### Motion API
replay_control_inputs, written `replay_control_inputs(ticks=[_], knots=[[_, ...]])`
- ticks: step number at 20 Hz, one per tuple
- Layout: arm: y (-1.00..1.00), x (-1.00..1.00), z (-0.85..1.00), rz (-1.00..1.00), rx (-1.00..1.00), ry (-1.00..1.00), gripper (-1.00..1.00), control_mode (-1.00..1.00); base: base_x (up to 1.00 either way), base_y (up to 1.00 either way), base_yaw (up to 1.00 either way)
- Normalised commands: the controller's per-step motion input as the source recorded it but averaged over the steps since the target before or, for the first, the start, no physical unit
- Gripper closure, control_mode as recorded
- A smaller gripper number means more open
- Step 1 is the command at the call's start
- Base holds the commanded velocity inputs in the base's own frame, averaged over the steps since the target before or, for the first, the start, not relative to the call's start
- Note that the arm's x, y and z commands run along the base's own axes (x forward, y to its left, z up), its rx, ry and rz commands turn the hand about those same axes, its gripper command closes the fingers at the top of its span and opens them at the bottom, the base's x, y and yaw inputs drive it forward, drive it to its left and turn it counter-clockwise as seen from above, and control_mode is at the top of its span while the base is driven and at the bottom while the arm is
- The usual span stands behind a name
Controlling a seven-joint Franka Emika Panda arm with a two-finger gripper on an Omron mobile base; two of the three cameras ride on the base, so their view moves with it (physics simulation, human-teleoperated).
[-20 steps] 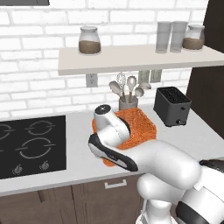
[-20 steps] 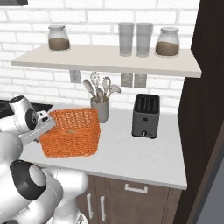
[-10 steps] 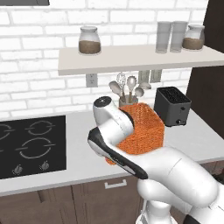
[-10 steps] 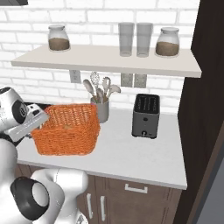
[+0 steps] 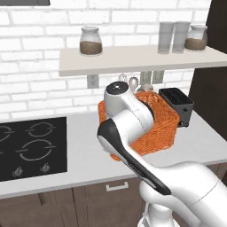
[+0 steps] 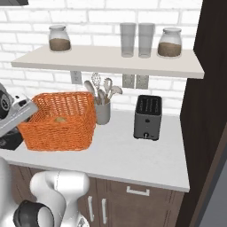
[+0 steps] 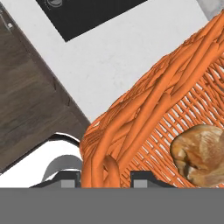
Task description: Open the cabinet, pick up the bread from the cabinet and place it in the basket. Then move the basket to the dining counter.
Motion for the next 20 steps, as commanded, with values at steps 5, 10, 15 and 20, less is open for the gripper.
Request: replay_control_inputs(ticks=[5,10,15,20], knots=[[-0.23,-0.37,0.68,0.01,0.01,0.00,1.00,-1.00,0.00,0.00,0.00],[-0.30,-0.37,0.74,0.00,0.00,0.00,1.00,-1.00,0.00,0.00,0.00],[-0.29,-0.21,0.43,0.00,0.00,0.00,1.00,-1.00,0.00,0.00,0.00],[-0.05,-0.01,0.06,0.00,0.00,0.07,1.00,-1.00,0.00,0.00,0.00]])
